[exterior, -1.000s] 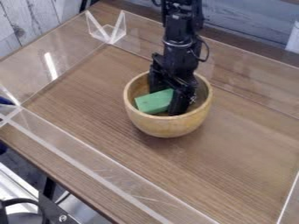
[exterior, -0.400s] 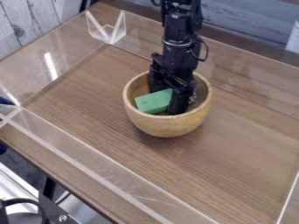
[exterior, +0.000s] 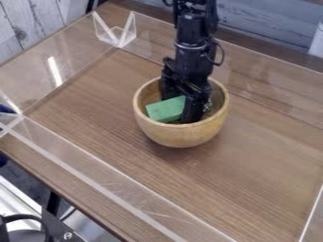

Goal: Remove the green block from inside the brown bowl and put it on the table

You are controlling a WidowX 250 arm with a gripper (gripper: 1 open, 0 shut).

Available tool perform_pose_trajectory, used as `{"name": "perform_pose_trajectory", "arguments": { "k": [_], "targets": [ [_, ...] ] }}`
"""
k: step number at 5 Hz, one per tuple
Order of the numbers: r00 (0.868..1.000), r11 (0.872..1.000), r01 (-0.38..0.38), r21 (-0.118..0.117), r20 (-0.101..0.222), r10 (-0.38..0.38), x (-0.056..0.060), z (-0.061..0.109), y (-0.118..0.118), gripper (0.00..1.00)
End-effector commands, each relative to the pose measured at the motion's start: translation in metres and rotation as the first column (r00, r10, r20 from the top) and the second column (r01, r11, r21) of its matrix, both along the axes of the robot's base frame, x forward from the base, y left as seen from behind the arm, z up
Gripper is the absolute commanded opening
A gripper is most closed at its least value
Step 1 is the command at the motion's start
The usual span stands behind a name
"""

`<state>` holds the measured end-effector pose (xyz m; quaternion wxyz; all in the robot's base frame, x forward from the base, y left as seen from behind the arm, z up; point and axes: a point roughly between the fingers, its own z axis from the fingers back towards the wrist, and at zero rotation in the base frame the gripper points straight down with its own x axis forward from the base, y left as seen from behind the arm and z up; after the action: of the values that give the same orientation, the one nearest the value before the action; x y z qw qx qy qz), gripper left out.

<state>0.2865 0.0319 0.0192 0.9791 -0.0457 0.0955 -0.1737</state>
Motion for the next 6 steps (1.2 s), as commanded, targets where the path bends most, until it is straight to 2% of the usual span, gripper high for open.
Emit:
{"name": "perform_pose_trajectory", "arguments": {
  "k": [1, 2, 3, 6],
  "targets": [
    [0.997, 1.0, -0.019, -0.021, -0.079, 0.017, -0.012, -0.021, 0.01, 1.0],
    [0.996, 1.0, -0.019, -0.024, -0.086, 0.017, -0.013, -0.021, 0.011, 1.0],
    [0.996, 0.999, -0.023, -0.025, -0.088, 0.02, -0.013, -0.02, 0.012, 0.0],
    [0.999, 0.999, -0.038, -0.013, -0.026, 0.038, -0.009, 0.014, 0.015, 0.0]
  ]
}}
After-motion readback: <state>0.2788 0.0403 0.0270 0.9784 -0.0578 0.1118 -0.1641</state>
